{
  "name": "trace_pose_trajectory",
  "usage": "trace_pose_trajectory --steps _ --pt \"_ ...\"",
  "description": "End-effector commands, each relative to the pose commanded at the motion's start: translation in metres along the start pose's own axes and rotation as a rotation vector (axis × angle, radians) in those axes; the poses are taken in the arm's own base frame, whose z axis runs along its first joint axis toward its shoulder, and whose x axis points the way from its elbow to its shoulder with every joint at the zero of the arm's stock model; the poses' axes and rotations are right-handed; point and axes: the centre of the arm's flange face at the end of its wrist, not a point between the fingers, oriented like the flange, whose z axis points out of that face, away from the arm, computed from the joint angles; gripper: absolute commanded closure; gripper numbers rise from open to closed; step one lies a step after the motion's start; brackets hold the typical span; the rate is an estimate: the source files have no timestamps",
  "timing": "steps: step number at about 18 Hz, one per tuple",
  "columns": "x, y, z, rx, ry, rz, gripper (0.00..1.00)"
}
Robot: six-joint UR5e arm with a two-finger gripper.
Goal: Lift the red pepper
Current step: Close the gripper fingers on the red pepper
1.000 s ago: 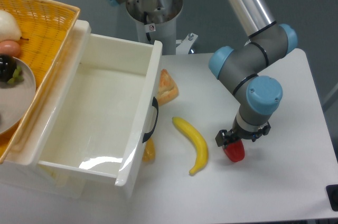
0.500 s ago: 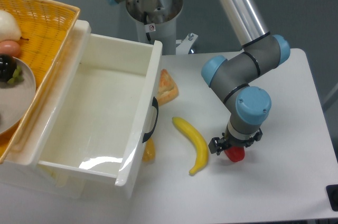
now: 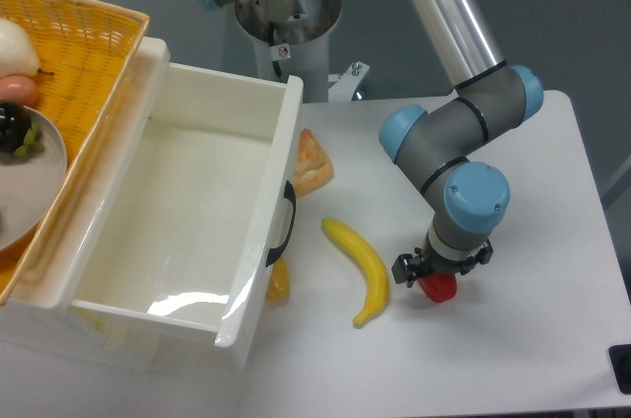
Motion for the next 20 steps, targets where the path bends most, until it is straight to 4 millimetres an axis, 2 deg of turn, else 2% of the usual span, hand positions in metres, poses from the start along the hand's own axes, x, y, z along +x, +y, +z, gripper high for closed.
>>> trace_pose_trajectory --steps 4,5,7,12,18,20 --pt "-0.0025 0.0023 0.0051 -0.007 0.003 0.014 0.09" --pt "-0.0036 0.0024 0.0039 -0.004 0.002 0.018 0.14" --pt "-0.0045 0.0032 0.0047 -0.007 0.003 0.04 0.15" --pt "-0.0045 0.0031 0.0045 -0.006 0.002 0.048 0.33" --pt "-0.0078 0.0034 0.004 -0.005 0.003 0.043 0.74" --pt "-0.0077 0.003 0.0012 -0.001 0.002 0.045 0.82"
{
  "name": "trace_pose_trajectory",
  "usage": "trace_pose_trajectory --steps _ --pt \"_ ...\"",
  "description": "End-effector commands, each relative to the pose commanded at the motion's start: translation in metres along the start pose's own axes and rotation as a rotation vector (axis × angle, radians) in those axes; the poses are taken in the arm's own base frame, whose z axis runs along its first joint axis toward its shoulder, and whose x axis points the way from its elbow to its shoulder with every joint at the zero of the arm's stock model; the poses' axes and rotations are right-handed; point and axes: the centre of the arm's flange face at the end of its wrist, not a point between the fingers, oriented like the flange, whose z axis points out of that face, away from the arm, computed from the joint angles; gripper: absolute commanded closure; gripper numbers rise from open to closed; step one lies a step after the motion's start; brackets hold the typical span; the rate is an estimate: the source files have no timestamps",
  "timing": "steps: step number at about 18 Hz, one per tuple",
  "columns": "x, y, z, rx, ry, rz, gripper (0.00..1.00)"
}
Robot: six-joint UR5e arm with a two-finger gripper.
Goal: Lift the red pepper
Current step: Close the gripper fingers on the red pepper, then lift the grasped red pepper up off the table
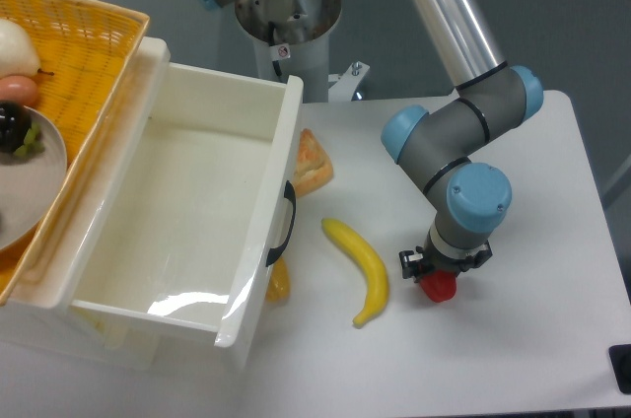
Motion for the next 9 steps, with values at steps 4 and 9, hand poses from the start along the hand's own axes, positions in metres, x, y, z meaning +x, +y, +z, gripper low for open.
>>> trace_pose_trajectory --steps 4,9 --pt "-0.006 0.002 -0.016 0.018 -0.009 0.115 0.84" --pt "-0.027 0.016 -0.043 0.024 -0.013 0.229 0.85"
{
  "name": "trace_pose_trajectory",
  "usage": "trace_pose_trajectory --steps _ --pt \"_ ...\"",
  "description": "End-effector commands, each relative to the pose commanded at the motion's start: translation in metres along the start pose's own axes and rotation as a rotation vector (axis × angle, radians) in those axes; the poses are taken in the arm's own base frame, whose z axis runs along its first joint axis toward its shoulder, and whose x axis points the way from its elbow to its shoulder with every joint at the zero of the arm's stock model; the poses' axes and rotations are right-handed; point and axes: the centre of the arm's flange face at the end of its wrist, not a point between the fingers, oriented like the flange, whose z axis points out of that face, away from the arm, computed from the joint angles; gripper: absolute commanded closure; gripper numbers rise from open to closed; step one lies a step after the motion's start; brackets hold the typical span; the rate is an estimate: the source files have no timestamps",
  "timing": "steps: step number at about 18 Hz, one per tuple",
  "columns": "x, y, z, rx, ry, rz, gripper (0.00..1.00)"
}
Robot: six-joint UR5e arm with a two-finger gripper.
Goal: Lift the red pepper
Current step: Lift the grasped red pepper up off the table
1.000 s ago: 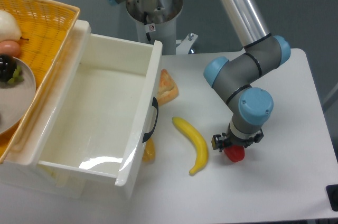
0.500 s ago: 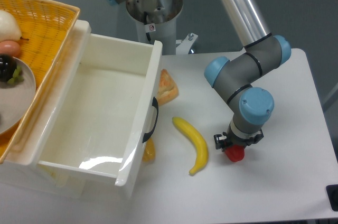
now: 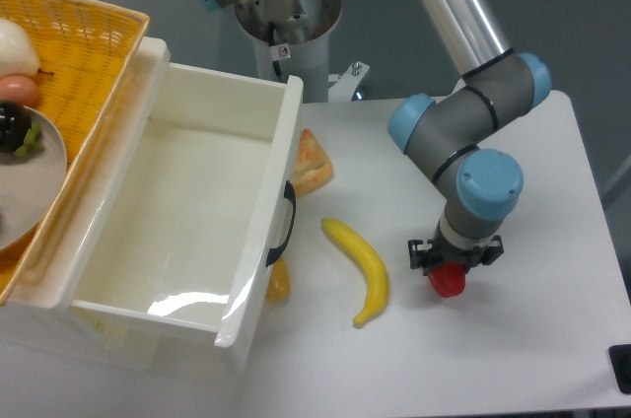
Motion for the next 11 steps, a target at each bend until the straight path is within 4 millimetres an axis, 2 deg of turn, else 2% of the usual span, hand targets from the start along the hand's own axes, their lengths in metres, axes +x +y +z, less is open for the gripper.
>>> trace_pose_trajectory --steps 1,3,5,8,11 --pt "-0.002 0.002 -0.007 -0.002 0.002 0.043 0.86" --pt "-0.023 0.013 -0.023 -0.011 0.014 0.134 0.86" --pt "-0.034 0.021 -0.039 -0.006 0.028 0.22 0.86" --pt "-0.047 0.026 -0.052 -0.013 0.03 0.335 0.86" --pt "-0.059 0.04 -0.065 -0.025 0.025 0.472 0.87"
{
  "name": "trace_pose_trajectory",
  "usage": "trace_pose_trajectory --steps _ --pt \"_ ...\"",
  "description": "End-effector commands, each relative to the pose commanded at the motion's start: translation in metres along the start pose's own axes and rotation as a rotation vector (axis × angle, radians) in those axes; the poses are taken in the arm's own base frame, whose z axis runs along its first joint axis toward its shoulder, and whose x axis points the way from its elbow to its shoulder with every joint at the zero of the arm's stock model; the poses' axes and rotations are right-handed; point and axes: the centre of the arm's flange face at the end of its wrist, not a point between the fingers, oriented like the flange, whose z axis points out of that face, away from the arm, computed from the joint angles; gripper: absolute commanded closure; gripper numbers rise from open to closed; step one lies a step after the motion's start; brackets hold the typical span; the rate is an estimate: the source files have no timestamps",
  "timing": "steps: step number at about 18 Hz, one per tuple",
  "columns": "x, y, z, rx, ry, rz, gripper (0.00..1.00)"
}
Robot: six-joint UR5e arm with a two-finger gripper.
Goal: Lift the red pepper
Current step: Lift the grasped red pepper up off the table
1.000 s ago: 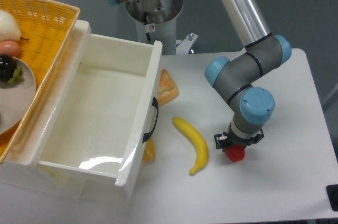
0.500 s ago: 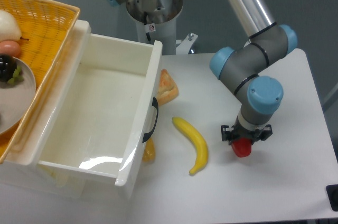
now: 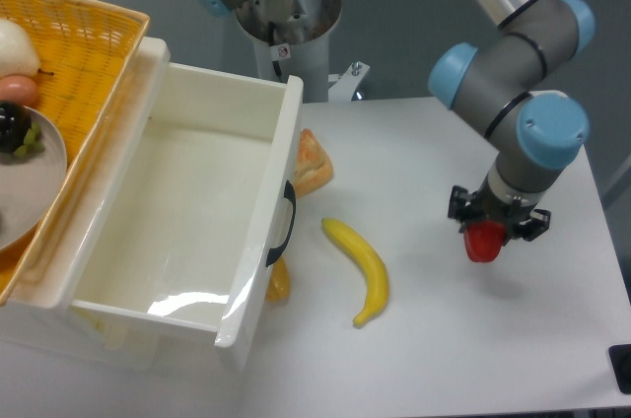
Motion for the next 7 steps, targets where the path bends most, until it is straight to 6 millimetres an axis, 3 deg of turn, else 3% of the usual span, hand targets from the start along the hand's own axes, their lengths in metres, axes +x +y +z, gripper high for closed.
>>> trace_pose_trajectory --steps 3,7 --pt "-0.011 0.02 -0.006 -0.002 0.013 0.094 0.87" --pt "-0.019 0.022 -0.014 -0.007 0.034 0.13 0.89"
